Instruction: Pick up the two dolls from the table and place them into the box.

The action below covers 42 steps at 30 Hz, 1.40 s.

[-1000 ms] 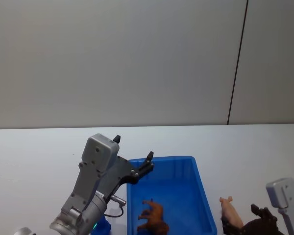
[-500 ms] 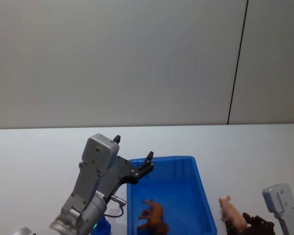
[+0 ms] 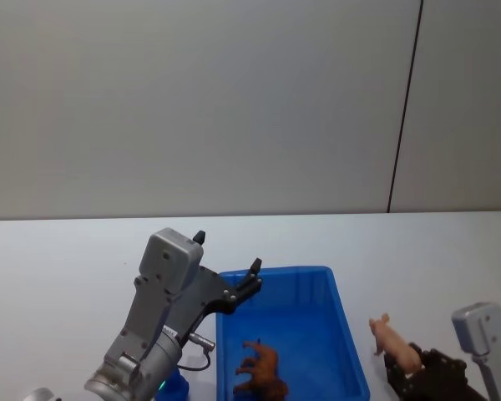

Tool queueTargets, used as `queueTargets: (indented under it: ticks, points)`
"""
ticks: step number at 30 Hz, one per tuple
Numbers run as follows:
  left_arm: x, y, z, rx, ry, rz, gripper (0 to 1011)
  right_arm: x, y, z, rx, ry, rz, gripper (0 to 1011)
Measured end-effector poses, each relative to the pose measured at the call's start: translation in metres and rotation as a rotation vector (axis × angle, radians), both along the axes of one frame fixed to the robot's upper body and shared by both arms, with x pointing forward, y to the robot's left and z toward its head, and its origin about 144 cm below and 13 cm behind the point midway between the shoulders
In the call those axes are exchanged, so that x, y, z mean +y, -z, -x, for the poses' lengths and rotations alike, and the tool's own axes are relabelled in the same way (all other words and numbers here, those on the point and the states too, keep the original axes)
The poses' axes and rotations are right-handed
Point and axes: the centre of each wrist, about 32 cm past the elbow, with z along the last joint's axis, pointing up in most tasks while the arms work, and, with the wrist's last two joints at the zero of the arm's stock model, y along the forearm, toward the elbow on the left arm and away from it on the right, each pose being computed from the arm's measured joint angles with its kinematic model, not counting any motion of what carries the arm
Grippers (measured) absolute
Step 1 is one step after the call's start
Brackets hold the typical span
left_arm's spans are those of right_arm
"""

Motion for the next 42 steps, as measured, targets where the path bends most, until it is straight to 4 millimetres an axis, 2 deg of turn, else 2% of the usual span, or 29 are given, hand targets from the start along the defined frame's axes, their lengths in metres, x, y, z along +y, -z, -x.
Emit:
queueTargets:
  ticks: [17,31,36,37,38,40,42]
  points:
    - [0.0,0.0,0.0,0.0,0.0,0.0,1001,0.004,-0.025,-0.003,-0.154,-0.077,-0.055,387]
    - [0.0,0.0,0.0,0.0,0.0,0.0,1002,0.02,-0.031,-0.014,-0.179,-0.18,-0.085,390]
    - [0.0,0.0,0.0,0.0,0.0,0.0,1001,0.025,-0.031,-0.019,-0.172,-0.197,-0.084,519]
    - [0.0,0.0,0.0,0.0,0.0,0.0,1002,0.025,-0.03,-0.019,-0.17,-0.197,-0.084,519]
    - [0.0,0.0,0.0,0.0,0.0,0.0,1002,0.026,-0.03,-0.02,-0.168,-0.197,-0.083,580]
    - [0.0,0.0,0.0,0.0,0.0,0.0,1002,0.027,-0.03,-0.021,-0.164,-0.196,-0.081,613]
    - [0.0,0.0,0.0,0.0,0.0,0.0,1002,0.027,-0.029,-0.022,-0.159,-0.187,-0.078,701]
